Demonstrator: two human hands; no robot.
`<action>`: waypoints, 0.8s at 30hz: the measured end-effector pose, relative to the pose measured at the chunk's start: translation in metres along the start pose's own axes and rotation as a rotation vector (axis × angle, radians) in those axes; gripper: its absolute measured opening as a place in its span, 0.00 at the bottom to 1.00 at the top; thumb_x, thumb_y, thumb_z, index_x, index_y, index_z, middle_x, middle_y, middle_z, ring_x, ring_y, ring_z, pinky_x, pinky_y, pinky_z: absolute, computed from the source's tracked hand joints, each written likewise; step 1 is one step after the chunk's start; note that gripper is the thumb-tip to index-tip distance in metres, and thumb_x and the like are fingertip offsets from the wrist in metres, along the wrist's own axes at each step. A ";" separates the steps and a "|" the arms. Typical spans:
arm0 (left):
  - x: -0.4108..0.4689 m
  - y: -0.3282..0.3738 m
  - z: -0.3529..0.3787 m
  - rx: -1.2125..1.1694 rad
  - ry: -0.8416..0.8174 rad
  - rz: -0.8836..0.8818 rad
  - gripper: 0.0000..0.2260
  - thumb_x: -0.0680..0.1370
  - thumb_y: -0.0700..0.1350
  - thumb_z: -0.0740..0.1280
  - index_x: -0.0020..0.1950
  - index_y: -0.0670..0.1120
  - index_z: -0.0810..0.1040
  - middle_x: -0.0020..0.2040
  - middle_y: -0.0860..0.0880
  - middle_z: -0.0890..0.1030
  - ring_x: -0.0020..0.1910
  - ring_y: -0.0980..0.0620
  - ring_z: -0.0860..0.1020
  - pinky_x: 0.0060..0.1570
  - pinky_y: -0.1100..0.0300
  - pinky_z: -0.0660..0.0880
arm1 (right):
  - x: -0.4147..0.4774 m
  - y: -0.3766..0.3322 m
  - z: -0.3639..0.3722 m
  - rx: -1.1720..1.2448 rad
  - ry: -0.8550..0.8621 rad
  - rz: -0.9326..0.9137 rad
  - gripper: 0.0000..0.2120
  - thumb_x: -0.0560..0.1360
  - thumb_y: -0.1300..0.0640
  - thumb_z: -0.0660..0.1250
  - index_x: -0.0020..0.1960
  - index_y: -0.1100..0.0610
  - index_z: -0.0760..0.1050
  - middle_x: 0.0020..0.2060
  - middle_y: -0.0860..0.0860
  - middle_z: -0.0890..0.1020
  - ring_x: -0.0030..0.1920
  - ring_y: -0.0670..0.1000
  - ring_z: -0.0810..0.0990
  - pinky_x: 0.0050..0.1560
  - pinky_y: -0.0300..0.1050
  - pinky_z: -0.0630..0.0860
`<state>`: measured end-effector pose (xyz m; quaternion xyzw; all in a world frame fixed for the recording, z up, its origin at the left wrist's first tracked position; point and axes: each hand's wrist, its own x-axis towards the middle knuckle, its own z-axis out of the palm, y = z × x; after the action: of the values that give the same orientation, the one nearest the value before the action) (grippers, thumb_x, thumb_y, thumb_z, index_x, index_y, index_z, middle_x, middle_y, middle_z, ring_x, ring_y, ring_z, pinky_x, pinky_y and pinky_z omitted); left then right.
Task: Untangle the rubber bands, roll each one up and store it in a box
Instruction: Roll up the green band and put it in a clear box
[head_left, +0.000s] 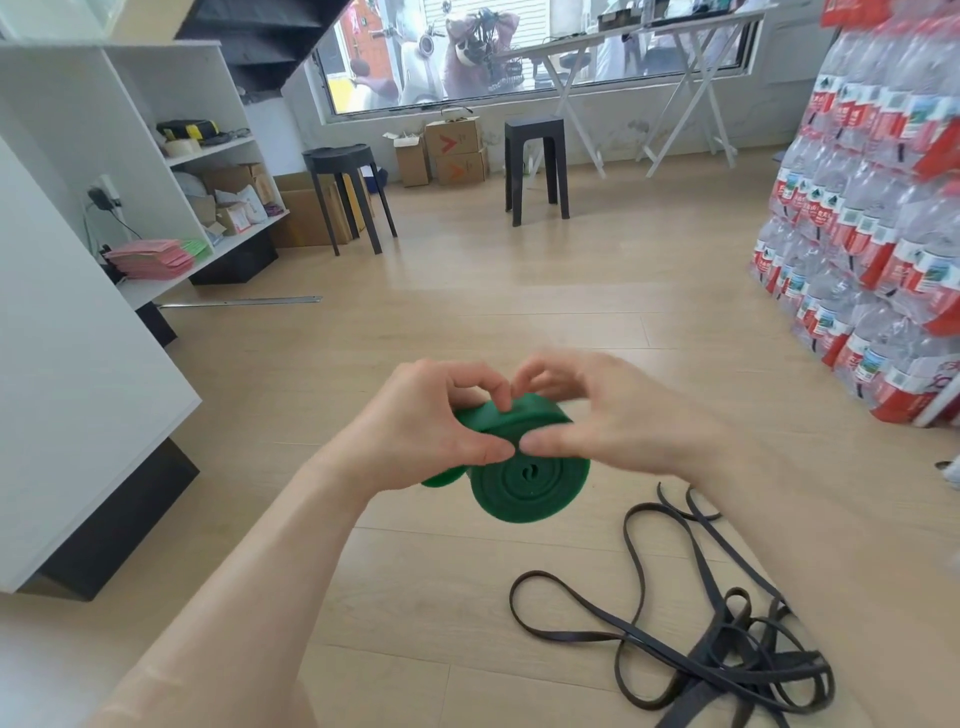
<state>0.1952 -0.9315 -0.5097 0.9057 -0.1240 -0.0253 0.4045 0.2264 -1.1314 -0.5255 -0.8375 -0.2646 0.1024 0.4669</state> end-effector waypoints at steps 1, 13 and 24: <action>0.001 0.001 0.001 0.010 -0.019 0.003 0.12 0.66 0.40 0.77 0.43 0.52 0.79 0.38 0.51 0.85 0.38 0.45 0.81 0.40 0.49 0.80 | 0.000 0.001 0.006 0.002 -0.047 -0.006 0.14 0.70 0.60 0.75 0.50 0.47 0.75 0.46 0.48 0.85 0.50 0.45 0.83 0.50 0.41 0.79; 0.001 -0.008 -0.014 -0.213 -0.050 -0.001 0.22 0.68 0.31 0.74 0.55 0.52 0.81 0.50 0.53 0.84 0.48 0.54 0.82 0.44 0.62 0.80 | -0.002 0.001 0.002 0.143 0.172 0.043 0.12 0.70 0.66 0.73 0.44 0.54 0.73 0.40 0.57 0.85 0.40 0.58 0.83 0.29 0.42 0.77; 0.007 -0.019 -0.011 -0.224 0.145 0.078 0.15 0.69 0.41 0.74 0.54 0.54 0.82 0.45 0.53 0.86 0.46 0.55 0.83 0.53 0.63 0.77 | -0.002 0.006 -0.007 0.368 0.180 0.043 0.16 0.75 0.67 0.69 0.56 0.48 0.76 0.39 0.55 0.85 0.31 0.46 0.77 0.27 0.35 0.68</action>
<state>0.2068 -0.9135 -0.5160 0.8487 -0.1261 0.0424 0.5119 0.2296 -1.1401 -0.5265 -0.7494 -0.1806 0.0839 0.6315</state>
